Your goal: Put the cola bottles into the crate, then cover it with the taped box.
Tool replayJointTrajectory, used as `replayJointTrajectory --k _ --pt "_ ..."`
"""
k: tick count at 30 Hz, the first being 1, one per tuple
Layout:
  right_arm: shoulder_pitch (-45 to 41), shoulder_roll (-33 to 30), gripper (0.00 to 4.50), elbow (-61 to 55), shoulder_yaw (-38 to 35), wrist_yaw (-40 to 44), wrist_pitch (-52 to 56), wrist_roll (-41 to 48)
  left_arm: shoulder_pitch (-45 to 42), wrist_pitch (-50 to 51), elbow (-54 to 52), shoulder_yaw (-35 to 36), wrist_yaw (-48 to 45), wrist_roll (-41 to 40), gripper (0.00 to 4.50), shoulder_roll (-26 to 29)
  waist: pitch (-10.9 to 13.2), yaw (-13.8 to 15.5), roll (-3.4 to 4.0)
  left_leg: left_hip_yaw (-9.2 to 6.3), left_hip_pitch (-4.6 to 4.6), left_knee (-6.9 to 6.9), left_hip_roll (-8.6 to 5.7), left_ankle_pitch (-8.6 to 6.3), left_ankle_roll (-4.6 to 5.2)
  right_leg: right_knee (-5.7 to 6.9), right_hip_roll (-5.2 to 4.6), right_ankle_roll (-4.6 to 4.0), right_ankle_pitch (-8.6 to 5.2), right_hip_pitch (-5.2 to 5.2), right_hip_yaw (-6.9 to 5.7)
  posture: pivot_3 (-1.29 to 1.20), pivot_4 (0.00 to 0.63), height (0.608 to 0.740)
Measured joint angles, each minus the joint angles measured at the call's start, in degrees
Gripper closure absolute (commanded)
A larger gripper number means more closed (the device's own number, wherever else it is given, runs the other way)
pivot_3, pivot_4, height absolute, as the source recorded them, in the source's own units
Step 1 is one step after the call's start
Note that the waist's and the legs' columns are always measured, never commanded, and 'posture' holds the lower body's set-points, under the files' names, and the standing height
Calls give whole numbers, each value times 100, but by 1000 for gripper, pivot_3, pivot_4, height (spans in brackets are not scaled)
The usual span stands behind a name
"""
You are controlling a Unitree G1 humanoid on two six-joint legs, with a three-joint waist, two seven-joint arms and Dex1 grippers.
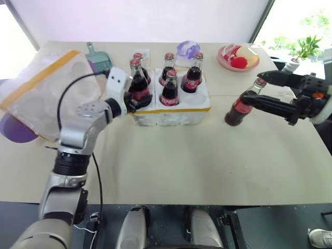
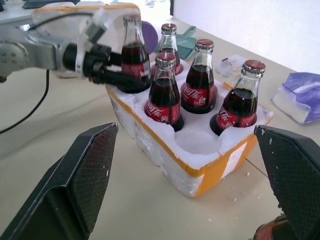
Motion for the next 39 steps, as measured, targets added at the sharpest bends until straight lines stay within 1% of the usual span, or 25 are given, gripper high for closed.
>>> replayJointTrajectory --k 2,4,6,8,11,13,16,19,21,23,25,27,29,33,39 --pt "22 1 0 0 17 35 -75 -64 -4 -87 162 43 -21 15 1711 -111 -1 16 1 -1 3 4 0 0 0 -1 0 0 0 8 -1 0 150 736" --pt "45 7 0 0 58 46 -107 -136 -3 -124 207 69 -26 35 672 -131 -2 20 2 -1 17 4 -1 0 0 -1 -1 0 0 22 0 0 150 736" --pt "51 32 0 2 88 47 -129 -175 5 -191 216 111 -41 39 27 -167 -2 16 2 -1 27 3 -1 0 0 -2 -1 0 0 32 -1 0 150 736" --pt "117 38 0 -2 106 60 -178 -229 71 -187 148 201 -94 -17 27 -168 -2 -4 2 -2 32 1 0 0 1 -3 -1 0 0 37 -1 0 150 736" --pt "385 39 0 -17 106 109 -225 -361 136 85 -62 519 -235 -424 27 -162 -2 -15 1 -3 28 1 0 0 1 -4 -1 0 0 32 -1 0 150 736" --pt "580 37 0 -24 73 129 -248 -425 69 429 -280 896 -318 -918 27 -120 0 -20 -1 -3 26 1 1 0 1 -3 0 0 0 30 -1 0 150 736" --pt "858 37 0 -29 -104 172 -239 -435 -248 874 -590 1448 -414 -1595 27 149 0 -19 -2 -5 25 1 0 0 1 -3 0 0 0 31 -2 0 150 736" --pt "1437 39 0 -165 -571 198 -163 -434 -400 1605 -1060 1999 -809 -2626 27 824 0 -25 -1 -4 27 -3 0 -1 1 -4 -1 2 -1 31 -1 0 150 736" --pt "1846 155 0 -257 -862 113 4 -392 -200 1957 -1481 2188 -1260 -3155 27 1392 0 -32 -1 -3 30 -7 1 -1 2 -5 0 1 -2 32 -1 0 150 736" --pt "2176 384 0 -341 -1100 4 169 -281 169 2096 -1899 2198 -1700 -3397 27 1846 -2 -27 2 -2 40 -7 1 -1 1 -5 0 0 -2 39 1 0 150 736" --pt "2500 695 0 -547 -1166 -148 108 -320 666 2124 -2194 2004 -2062 -3385 27 2216 -2 -21 3 -2 77 -12 1 -2 1 -9 0 -2 -5 74 0 0 150 736" --pt "2628 930 0 -671 -1037 -425 -50 -581 1083 2032 -2412 1732 -2360 -3301 27 2377 -2 -17 3 -1 90 -13 1 -3 0 -15 0 -23 -16 90 0 0 150 736" --pt "2612 1180 0 -686 -820 -748 -264 -892 1303 1856 -2569 1393 -2544 -3119 27 2388 -1 -8 0 -2 89 -12 1 -3 0 -24 -1 -28 -17 92 1 0 150 736" --pt "2317 1981 0 -246 -318 -1225 -893 -1396 1230 1442 -2584 893 -2400 -2661 27 2090 -2 -16 -1 -2 89 -14 0 -3 0 -24 0 -25 -16 93 2 0 150 736" --pt "1775 2248 0 547 160 -1468 -1533 -2017 1107 1148 -2566 515 -2288 -2395 27 1697 -1 -30 1 -2 89 -18 0 -3 2 -16 1 -8 -8 86 1 0 150 736"
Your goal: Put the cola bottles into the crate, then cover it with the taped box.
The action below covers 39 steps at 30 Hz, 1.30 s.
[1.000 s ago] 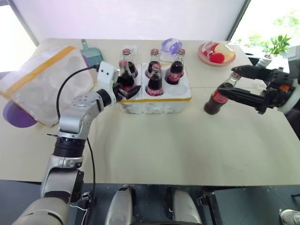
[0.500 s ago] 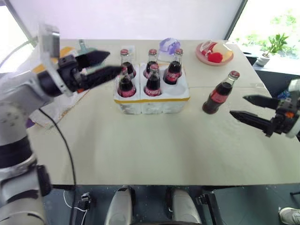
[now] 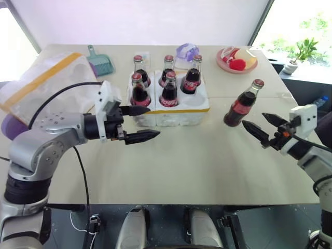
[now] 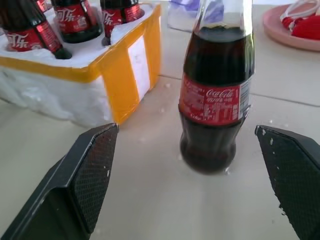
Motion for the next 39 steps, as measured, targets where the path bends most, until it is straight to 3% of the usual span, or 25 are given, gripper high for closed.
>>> replayJointTrajectory --k 21,25,31,39 --pt "-1968 506 0 2719 1111 124 -1117 -999 -171 2 -165 -34 -5 -128 27 -19 3 -6 5 1 0 -2 0 0 0 1 1 1 0 -1 0 0 150 736" --pt "-2079 539 1729 2979 1125 208 -1343 -1094 -210 3 -165 -33 -2 -131 0 -14 4 -10 6 1 0 -3 0 0 0 0 0 2 0 -1 0 0 150 736" --pt "-2192 604 1694 2332 980 201 -609 -502 -49 -8 -163 -1 55 -122 0 -8 27 -45 44 3 -5 -7 0 0 0 4 0 2 1 -13 3 0 150 736" --pt "-4142 752 1694 1645 818 29 303 474 41 -19 -144 139 295 -122 0 -65 38 -138 53 1 -12 -17 2 0 1 6 3 3 0 -25 1 0 150 736"
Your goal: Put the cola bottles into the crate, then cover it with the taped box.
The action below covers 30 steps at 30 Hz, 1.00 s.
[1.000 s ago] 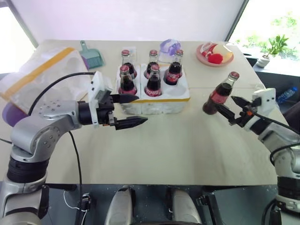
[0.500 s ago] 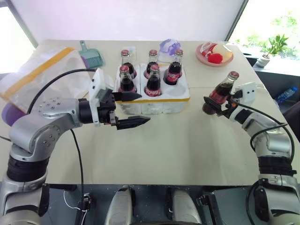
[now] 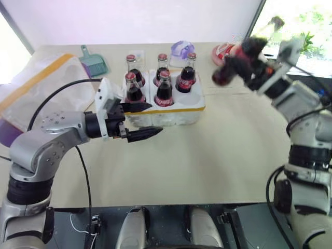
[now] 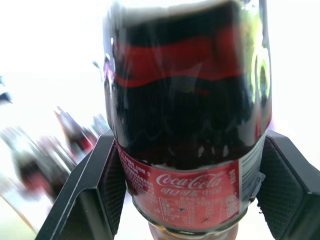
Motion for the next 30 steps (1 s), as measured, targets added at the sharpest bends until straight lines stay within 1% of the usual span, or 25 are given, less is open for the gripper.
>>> replayJointTrajectory --k 2,5,9,11,13,15,19,22,23,25,28,30 --pt "-161 116 1694 -26 230 71 2 -18 -9 -10 16 -1 23 10 0 -23 -1 4 -2 0 0 1 -1 0 0 -2 0 0 0 2 0 0 150 736" --pt "-149 264 1694 114 732 245 4 -233 -42 -80 25 -1 61 21 0 -43 0 36 -4 0 -8 7 -2 0 0 -3 -2 0 0 3 0 0 150 736" --pt "16 287 1694 317 1149 421 -59 -591 -115 -106 28 3 120 22 0 -62 0 58 -4 0 -33 11 -3 0 0 -1 -3 1 1 -19 -1 0 150 736" --pt "140 279 1694 342 1320 515 -150 -801 -115 -106 29 5 171 22 0 -62 0 41 -4 0 -59 13 -3 1 -1 4 -3 1 1 -48 0 0 150 736" --pt "301 240 1694 367 1653 680 -385 -1153 -115 -106 29 5 185 21 0 -62 0 9 -4 0 -79 17 -3 2 -2 10 -3 1 2 -74 0 0 150 736" --pt "382 234 1694 432 1909 786 -651 -1456 -115 -106 28 5 198 20 0 -62 0 1 -4 1 -80 16 -3 2 -2 11 -3 1 2 -77 1 0 150 736" --pt "312 281 1694 686 2096 958 -983 -1838 -116 -109 28 6 233 21 0 -62 -2 0 -7 0 -79 17 -2 2 -2 10 -2 1 2 -76 0 0 150 736" --pt "282 421 1694 1175 2187 949 -1144 -2106 -119 -114 34 8 259 22 0 -63 -3 8 -8 0 -79 18 -2 3 -3 10 -2 1 2 -74 0 0 150 736" --pt "212 476 657 1270 2168 914 -1169 -2130 -119 -115 44 9 269 25 0 -61 -3 1 -8 1 -78 19 -2 3 -3 10 -2 1 2 -73 1 0 150 736" --pt "76 576 56 1427 2158 831 -1110 -2213 -146 -117 54 6 273 23 0 -72 -10 -30 -20 1 -72 20 0 5 -6 14 -1 0 3 -71 1 0 150 736" --pt "80 567 56 1417 2130 828 -1064 -2227 -145 -117 60 7 263 23 0 -49 -11 -21 -21 -1 -67 20 0 6 -8 18 0 0 3 -66 1 0 150 736" --pt "129 527 56 1251 2088 859 -917 -2196 -128 -112 61 26 220 17 0 74 -11 -13 -21 0 -68 20 -1 6 -8 18 -1 0 3 -66 1 0 150 736"
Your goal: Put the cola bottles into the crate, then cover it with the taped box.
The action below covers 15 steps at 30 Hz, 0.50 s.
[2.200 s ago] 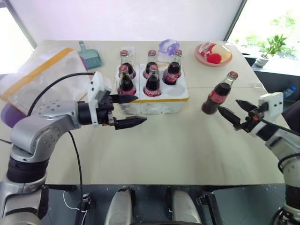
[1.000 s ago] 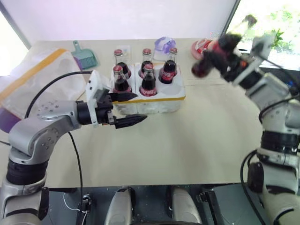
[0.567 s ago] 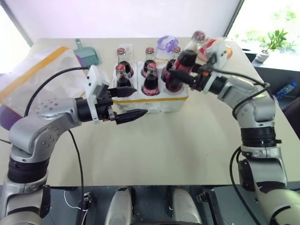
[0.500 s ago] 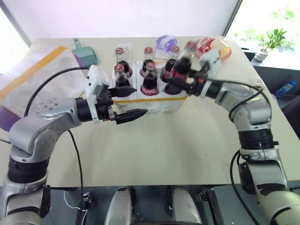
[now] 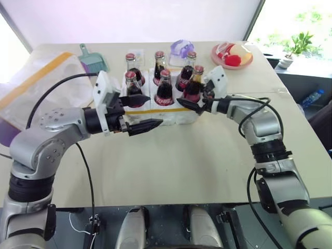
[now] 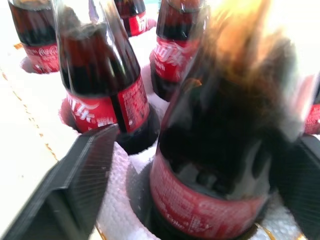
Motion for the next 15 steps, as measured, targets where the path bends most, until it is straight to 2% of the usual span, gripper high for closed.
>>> replayJointTrajectory --k 4,7,9,12,15 --pt "162 -290 56 -565 -382 97 690 433 290 70 -55 400 -202 -81 0 542 4 20 5 0 -13 -2 0 0 0 -4 -1 0 0 -12 -1 0 150 736" --pt "124 -950 56 -1092 -966 452 1252 1018 748 271 -96 1015 -528 -219 0 1297 8 28 1 1 -17 -4 0 -1 1 -11 -2 0 0 -14 -2 0 150 736" --pt "-4 -1417 56 -1274 -1339 718 1528 1368 1075 488 -81 1578 -861 -301 0 1903 11 18 1 2 -15 -7 0 -1 1 -11 -2 -1 -1 -15 -2 0 150 736" --pt "-312 -1965 56 -1364 -1694 1099 1738 1715 2028 793 -80 2776 -1801 -311 0 2750 9 -32 5 9 -4 -16 4 -2 1 -11 1 -3 -3 -16 -1 0 150 736" --pt "-357 -2561 56 -1354 -1709 1710 1944 1952 3240 789 249 3874 -2827 456 0 3262 13 -20 15 14 -6 -23 7 -2 1 -9 2 -14 -10 -26 -3 0 150 736"
